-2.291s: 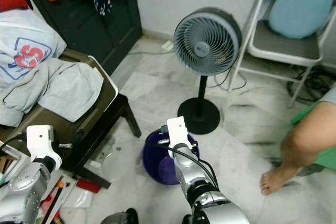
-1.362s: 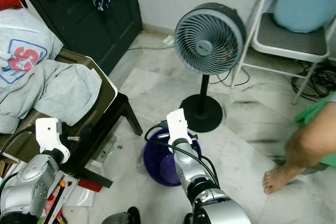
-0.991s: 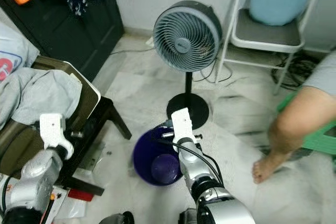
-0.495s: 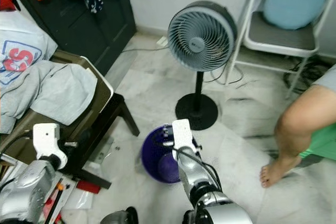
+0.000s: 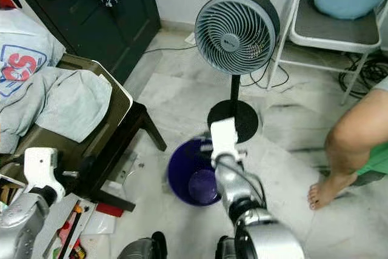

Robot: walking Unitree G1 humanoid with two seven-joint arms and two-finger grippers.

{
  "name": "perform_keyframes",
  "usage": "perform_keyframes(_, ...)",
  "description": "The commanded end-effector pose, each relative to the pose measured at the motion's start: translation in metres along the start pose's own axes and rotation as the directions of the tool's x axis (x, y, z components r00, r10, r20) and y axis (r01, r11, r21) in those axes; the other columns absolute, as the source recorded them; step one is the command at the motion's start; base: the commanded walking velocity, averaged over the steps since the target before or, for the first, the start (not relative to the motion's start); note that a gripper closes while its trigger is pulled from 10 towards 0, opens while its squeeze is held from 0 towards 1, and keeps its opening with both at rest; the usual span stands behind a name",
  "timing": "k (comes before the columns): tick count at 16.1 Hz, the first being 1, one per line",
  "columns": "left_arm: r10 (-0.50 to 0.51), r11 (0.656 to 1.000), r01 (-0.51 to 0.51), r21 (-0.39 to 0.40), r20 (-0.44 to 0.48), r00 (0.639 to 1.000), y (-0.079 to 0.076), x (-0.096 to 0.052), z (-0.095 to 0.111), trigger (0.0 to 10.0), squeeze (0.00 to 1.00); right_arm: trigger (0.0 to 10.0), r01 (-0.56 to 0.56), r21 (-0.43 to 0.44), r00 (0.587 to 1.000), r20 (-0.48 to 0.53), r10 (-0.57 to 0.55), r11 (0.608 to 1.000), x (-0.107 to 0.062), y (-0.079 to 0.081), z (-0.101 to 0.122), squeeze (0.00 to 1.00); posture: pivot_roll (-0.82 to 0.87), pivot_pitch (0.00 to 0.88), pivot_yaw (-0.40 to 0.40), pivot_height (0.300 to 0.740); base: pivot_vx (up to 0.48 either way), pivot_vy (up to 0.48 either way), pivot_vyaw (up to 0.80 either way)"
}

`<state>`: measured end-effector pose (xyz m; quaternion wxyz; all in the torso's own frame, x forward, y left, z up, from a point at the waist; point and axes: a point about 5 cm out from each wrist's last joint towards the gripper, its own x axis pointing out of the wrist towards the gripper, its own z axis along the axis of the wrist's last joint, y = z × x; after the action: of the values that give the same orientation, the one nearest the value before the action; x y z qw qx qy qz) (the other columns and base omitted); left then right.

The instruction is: Clean up the room

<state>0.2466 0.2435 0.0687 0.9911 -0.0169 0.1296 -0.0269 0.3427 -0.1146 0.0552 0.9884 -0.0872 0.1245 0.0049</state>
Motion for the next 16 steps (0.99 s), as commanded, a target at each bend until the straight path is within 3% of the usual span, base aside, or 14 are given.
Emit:
perform_keyframes(1,0.023,1.0,-0.023,0.007,-0.018,1.0,0.009,-0.007,-0.001,10.0,0.0,10.0,-0.01,0.025,1.0,0.0,0.01,1.0,0.0,0.005,0.001,0.0,0.05,0.276,0.154,0.74,0.0,0.0,0.0)
perform_keyframes(4,0.029,1.0,-0.028,0.013,-0.026,0.999,0.011,-0.009,0.0,10.0,0.0,10.0,-0.034,0.072,0.999,0.033,0.032,0.997,0.004,0.01,0.015,0.0,0.06,0.283,0.16,0.74,0.0,0.0,0.0)
perform_keyframes(9,0.038,0.999,-0.037,0.018,-0.03,0.999,0.011,-0.012,0.002,10.0,0.0,10.0,-0.152,0.167,0.988,0.035,0.148,0.974,-0.003,0.037,0.012,0.0,0.07,0.292,0.16,0.74,0.0,0.0,0.0)
perform_keyframes(12,0.037,0.999,-0.036,0.019,-0.037,0.999,0.012,-0.013,0.002,10.0,0.0,10.0,-0.18,0.182,0.984,0.046,0.175,0.967,-0.005,0.044,0.011,0.0,0.07,0.297,0.162,0.74,0.0,0.0,0.0)
perform_keyframes(13,0.036,0.999,-0.036,0.017,-0.04,0.999,0.012,-0.013,0.001,10.0,0.0,10.0,-0.184,0.192,0.983,0.046,0.179,0.964,-0.006,0.044,0.011,0.39,0.07,0.299,0.162,0.74,0.0,0.0,0.0)
perform_keyframes(14,0.036,0.999,-0.035,0.016,-0.042,0.998,0.012,-0.014,0.001,10.0,0.0,10.0,-0.193,0.212,0.981,0.053,0.186,0.958,-0.006,0.044,0.011,1.0,0.07,0.3,0.162,0.74,0.0,0.0,0.0)
perform_keyframes(16,0.036,0.999,-0.035,0.014,-0.044,0.998,0.011,-0.014,0.001,10.0,0.0,10.0,-0.179,0.197,0.984,0.052,0.172,0.964,-0.005,0.042,0.011,1.0,0.07,0.301,0.162,0.74,0.0,0.0,0.0)
